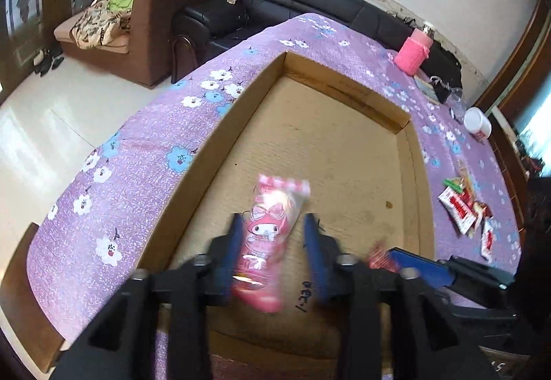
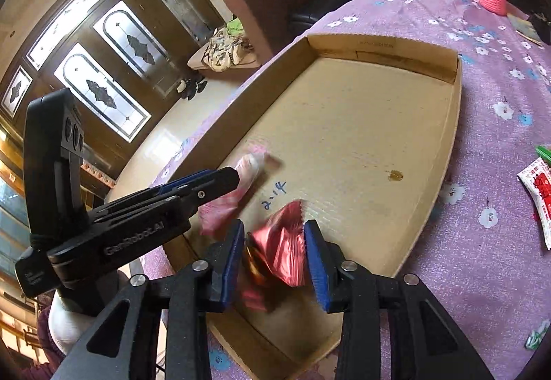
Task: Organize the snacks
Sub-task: 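Carry both snacks to the cardboard box and open both tools to drop them, then grasp the pale green packet with the right tool while the left grasps the white-red packet, drop both in box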
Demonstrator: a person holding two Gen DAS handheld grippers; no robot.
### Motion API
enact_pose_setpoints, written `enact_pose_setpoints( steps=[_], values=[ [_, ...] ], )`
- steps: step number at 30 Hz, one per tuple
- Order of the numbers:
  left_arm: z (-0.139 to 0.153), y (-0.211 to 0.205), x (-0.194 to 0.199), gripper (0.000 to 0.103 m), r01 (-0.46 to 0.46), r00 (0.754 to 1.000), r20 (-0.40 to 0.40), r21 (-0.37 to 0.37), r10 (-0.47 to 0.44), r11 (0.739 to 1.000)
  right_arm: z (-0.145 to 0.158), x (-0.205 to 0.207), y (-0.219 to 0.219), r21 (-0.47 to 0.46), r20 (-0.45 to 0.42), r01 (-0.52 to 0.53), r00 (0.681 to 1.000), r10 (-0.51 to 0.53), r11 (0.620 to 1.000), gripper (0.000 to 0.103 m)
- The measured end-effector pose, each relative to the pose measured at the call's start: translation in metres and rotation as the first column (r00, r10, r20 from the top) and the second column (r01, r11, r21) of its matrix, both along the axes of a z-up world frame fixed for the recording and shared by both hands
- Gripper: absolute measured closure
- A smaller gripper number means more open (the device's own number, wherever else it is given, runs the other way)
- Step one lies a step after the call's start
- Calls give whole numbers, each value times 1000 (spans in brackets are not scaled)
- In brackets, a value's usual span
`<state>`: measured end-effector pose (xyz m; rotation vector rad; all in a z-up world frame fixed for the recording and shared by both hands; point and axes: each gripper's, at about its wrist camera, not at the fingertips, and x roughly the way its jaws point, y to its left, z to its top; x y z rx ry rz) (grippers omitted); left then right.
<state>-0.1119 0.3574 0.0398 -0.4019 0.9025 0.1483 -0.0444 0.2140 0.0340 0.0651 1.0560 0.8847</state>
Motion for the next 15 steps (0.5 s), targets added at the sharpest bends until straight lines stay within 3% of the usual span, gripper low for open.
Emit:
enact_pose_setpoints(
  steps=[4,9,12,15],
  values=[
    [15,-6,-6,53,-6,998,56,-9,7,1000,15,0,-28,42,29,53,998,-54,998,58],
    [44,-39,-5,49,76,988,139,-19,-73,997,35,6,-109,82,80,199,975,-206,976,54],
    [55,-69,4,47,159,974,170,-43,-150,986,29,21,-172,61,86,343,934,-347,937,54],
    [57,-106,21,47,260,955,170,-75,-244,963,17,36,-228,31,65,491,868,-492,871,54]
  ],
)
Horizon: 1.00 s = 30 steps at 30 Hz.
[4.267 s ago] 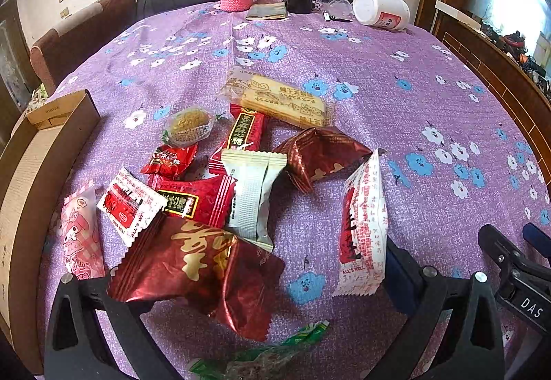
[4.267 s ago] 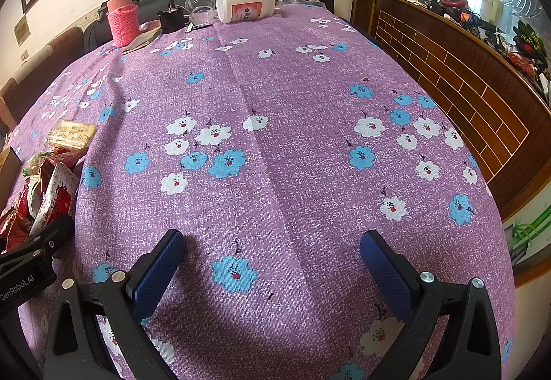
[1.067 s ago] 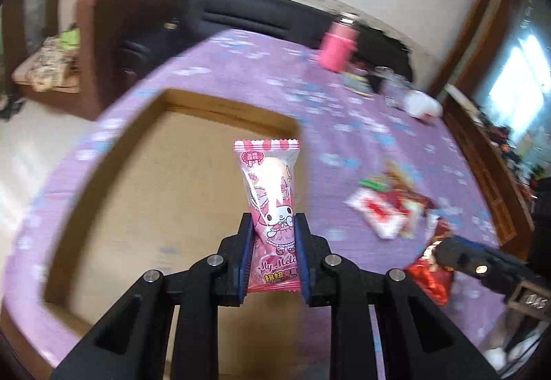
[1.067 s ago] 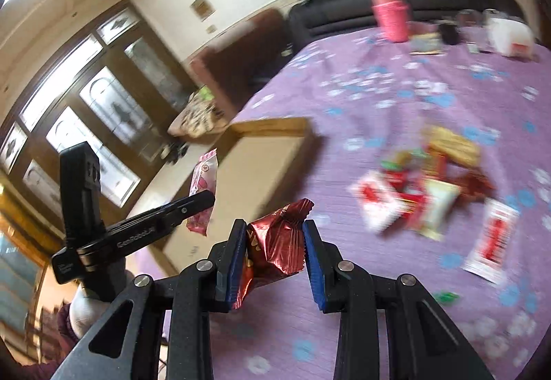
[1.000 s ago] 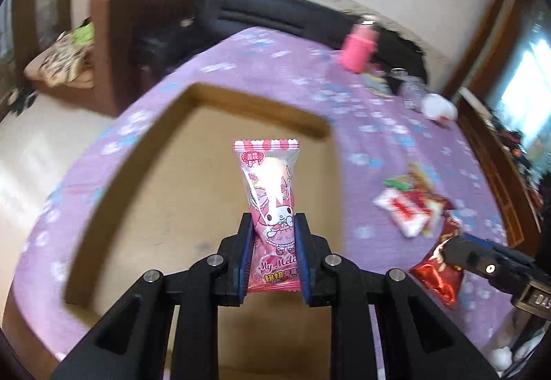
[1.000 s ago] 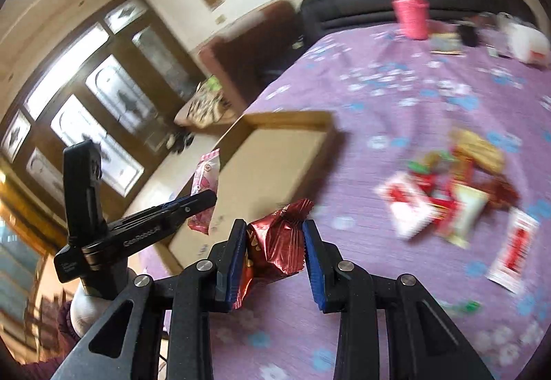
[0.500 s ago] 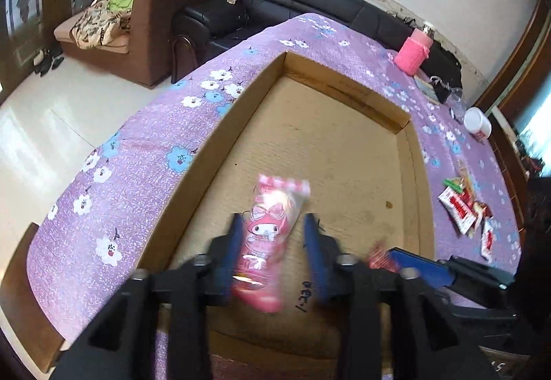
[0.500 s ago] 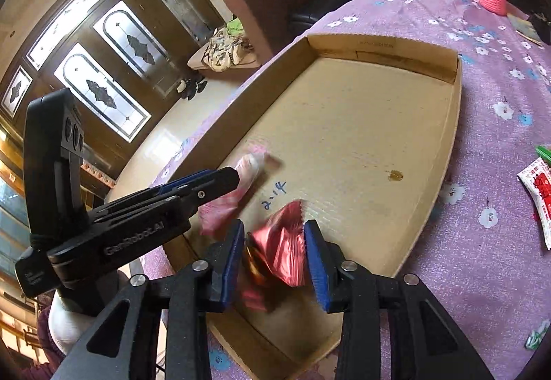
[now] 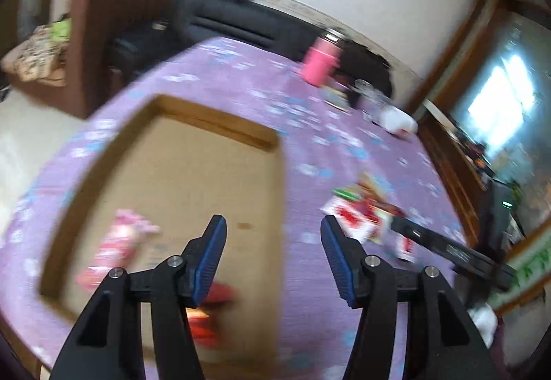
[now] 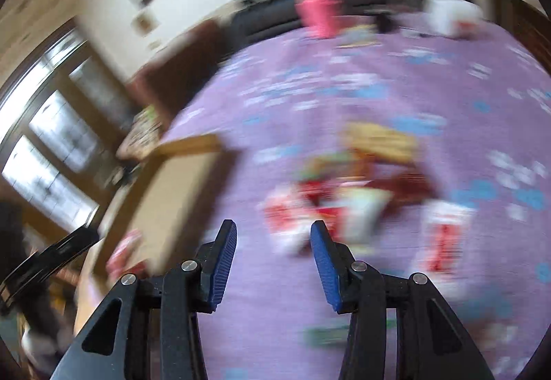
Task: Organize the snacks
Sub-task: 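Grasp the pale green packet with the right tool while the left grasps the white-red packet, drop both in box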
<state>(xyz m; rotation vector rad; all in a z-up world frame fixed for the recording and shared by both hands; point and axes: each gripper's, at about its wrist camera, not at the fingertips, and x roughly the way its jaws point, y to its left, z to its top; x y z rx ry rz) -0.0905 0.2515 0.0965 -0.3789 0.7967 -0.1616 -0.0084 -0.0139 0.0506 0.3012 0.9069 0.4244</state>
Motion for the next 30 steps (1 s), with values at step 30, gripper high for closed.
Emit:
enact_pose_setpoints(
  steps=[30],
  values=[
    [-76,-155,102,74,237,968,-143,228,-209,944,-51,32,-39,18,-65,35,997,-34,999,80]
  ],
)
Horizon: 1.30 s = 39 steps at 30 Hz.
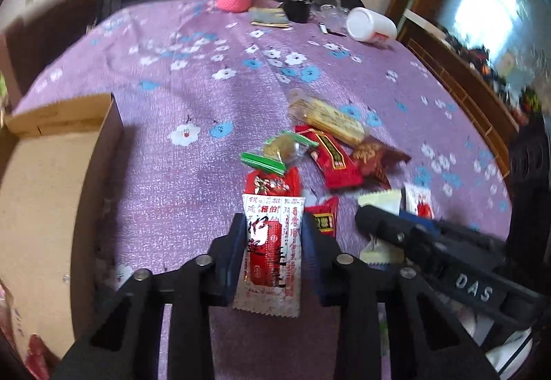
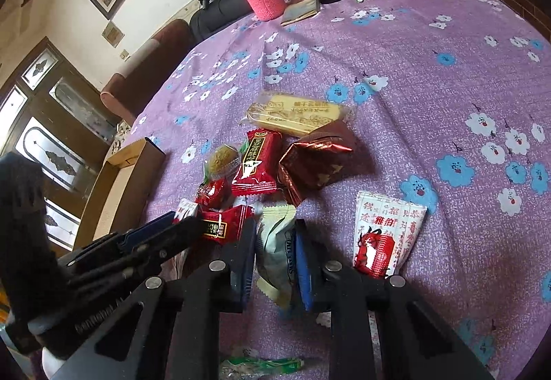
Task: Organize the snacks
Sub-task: 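Grasp the pale green packet with the right tool while the left grasps the white-red packet, drop both in box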
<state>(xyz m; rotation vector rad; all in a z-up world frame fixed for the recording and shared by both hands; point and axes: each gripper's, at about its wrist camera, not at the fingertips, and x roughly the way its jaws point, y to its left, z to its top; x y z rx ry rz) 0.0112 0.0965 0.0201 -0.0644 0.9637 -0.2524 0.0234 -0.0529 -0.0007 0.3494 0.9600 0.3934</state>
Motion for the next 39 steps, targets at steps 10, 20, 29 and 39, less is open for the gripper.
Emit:
enact_pose_setpoints(
  steps=[10,20,29,39],
  values=[
    [21,31,-32,77,-35,998,39,-86,38,996,16,-26,-1,-8,33,8,999,-7,1000,82],
    [70,118,-77,77,-188,967,153,-107,203,976,75,-59,58,-17,144,-137,980,138,990,81],
    [52,215,-71,77,-363,923,111,-72,369,929,75,-55,189,-68,106,-353,927,359,933,81],
    [23,265,-66,75,-433,898,38,-104,438,896,26,-34,271,-91,-11,-440,897,441,893,79]
  ],
)
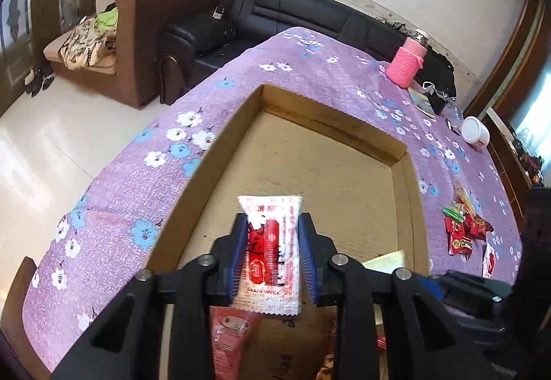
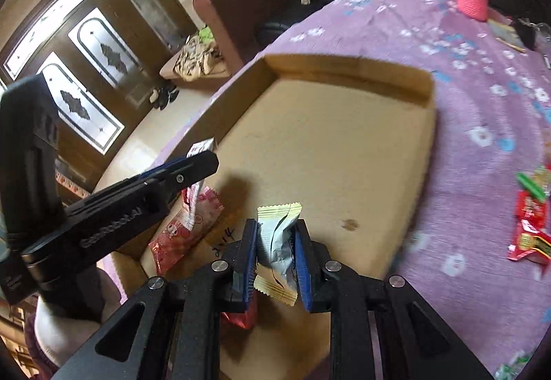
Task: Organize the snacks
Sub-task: 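Grasp the pale green packet with the right tool while the left grasps the white-red packet, drop both in box, then grasp the white-red packet with the right tool while the left grasps the green candy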
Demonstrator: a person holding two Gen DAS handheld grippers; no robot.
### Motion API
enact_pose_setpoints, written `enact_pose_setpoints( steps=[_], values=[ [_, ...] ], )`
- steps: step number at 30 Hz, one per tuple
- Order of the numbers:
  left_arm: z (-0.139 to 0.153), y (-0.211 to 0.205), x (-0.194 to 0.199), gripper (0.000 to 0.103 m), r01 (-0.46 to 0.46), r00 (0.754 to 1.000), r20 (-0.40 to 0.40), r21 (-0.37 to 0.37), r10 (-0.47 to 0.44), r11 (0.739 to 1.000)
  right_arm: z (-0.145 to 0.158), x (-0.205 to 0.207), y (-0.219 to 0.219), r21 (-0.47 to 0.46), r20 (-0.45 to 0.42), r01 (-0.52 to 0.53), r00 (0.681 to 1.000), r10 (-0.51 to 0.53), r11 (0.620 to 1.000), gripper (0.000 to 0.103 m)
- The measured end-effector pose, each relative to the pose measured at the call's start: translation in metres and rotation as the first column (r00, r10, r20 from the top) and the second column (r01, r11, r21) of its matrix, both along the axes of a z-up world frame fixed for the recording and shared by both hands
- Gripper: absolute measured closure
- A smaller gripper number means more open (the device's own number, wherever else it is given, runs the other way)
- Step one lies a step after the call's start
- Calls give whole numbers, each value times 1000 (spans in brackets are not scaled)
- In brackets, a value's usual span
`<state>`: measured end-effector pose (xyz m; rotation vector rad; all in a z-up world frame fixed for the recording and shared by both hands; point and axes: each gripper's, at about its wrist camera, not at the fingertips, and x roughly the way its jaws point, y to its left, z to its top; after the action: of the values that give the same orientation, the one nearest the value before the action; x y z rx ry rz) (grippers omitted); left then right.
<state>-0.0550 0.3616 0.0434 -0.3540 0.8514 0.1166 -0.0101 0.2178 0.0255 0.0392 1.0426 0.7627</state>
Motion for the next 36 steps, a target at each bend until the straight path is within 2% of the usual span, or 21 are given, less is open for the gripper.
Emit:
enact_pose_setpoints(
  steps=[3,5,6,9,13,17,22,31,36],
  values=[
    [3,-1,-2,68,7,1000,16,-15,-7,1000,-4,3,6,-8,10,2,1000,-2,1000,72],
    [7,-5,-4,57,2,1000,22,-6,-2,1000,-1,1,4,-10,30,12,999,-11,1000,57],
    [10,-7,-6,53,0,1000,31,1,0,1000,2,0,1,-5,40,21,999,-21,1000,57],
    [26,-20,-18,51,-17,998,64,55,13,998,16,-5,-14,19,69,55,996,-57,998,57],
    [54,-45,-41,27,-77,989,136,179,53,981,32,-13,-42,48,120,120,985,-125,992,57],
    [76,-74,-58,25,-88,981,192,271,36,958,46,-26,-72,67,169,178,968,-187,982,51],
    [91,-111,-70,24,-60,977,211,353,-17,934,51,-37,-104,78,188,227,953,-238,971,51],
    [100,-160,-71,23,24,972,206,392,-113,920,42,-48,-166,108,163,322,927,-336,941,51],
    [94,-176,-64,22,95,971,173,356,-166,930,39,-48,-221,120,150,405,895,-420,906,51]
  ],
)
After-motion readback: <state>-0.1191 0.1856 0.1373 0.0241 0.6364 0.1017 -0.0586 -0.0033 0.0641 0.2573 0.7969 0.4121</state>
